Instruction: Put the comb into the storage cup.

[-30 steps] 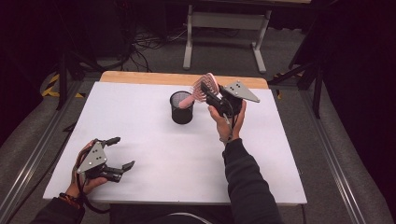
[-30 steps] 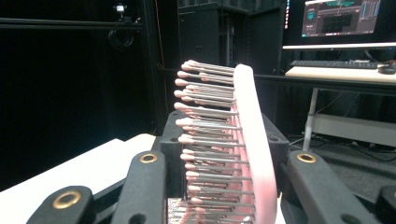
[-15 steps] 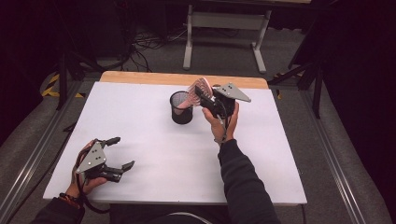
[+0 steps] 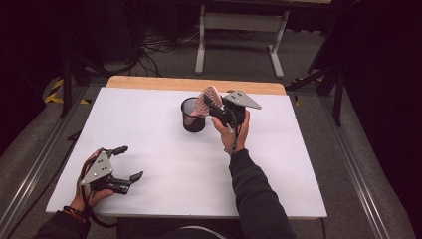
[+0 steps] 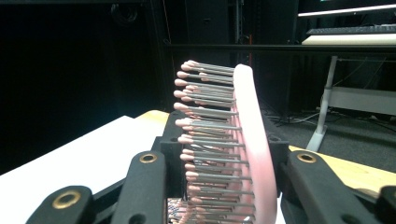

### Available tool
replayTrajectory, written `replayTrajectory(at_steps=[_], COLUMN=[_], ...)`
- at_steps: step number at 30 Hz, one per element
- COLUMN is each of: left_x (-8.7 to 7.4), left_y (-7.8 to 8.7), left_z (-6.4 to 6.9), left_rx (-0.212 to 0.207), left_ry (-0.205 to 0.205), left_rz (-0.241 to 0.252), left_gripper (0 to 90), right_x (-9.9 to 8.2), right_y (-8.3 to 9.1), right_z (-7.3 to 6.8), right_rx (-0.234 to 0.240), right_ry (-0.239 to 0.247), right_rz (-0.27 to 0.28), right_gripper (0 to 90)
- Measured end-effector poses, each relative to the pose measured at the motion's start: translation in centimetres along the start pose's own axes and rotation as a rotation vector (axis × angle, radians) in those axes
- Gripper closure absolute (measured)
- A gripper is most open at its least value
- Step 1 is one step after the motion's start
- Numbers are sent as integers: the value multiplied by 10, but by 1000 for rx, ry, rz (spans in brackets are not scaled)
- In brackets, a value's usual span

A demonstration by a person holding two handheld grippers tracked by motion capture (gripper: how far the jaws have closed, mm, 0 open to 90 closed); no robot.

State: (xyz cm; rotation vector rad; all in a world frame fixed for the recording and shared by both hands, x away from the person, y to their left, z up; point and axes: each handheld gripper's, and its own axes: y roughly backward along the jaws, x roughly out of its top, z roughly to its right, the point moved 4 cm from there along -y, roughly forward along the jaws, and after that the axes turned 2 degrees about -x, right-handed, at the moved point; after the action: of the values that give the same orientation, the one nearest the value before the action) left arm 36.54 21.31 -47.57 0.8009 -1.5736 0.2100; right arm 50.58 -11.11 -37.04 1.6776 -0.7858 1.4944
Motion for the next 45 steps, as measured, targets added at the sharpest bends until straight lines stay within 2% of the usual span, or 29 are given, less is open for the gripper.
replayTrajectory(at_steps=[7, 12, 22, 25, 42, 45], left_x=[0, -1, -1, -1, -1, -1], left_y=[-1, -1, -1, -1, -3, -3], left_z=[0, 0, 0, 1, 1, 1], left_rx=[-9, -10, -4, -4, 5, 6], left_ry=[7, 3, -1, 0, -11, -10], left_rz=[-1, -7, -10, -9, -21, -22], left_gripper=[65, 65, 65, 65, 69, 69], right_x=[-3, -4, -9, -11, -19, -23], right_y=[-2, -3, -5, -6, -6, -5], right_z=[3, 3, 6, 5, 6, 8], right_rx=[0, -3, 23, 37, 12, 10], right_ry=[-24, -22, -43, -35, -12, -25], right_rz=[-1, -3, 1, -2, -34, -39], right_gripper=[628, 625, 612, 609, 585, 571])
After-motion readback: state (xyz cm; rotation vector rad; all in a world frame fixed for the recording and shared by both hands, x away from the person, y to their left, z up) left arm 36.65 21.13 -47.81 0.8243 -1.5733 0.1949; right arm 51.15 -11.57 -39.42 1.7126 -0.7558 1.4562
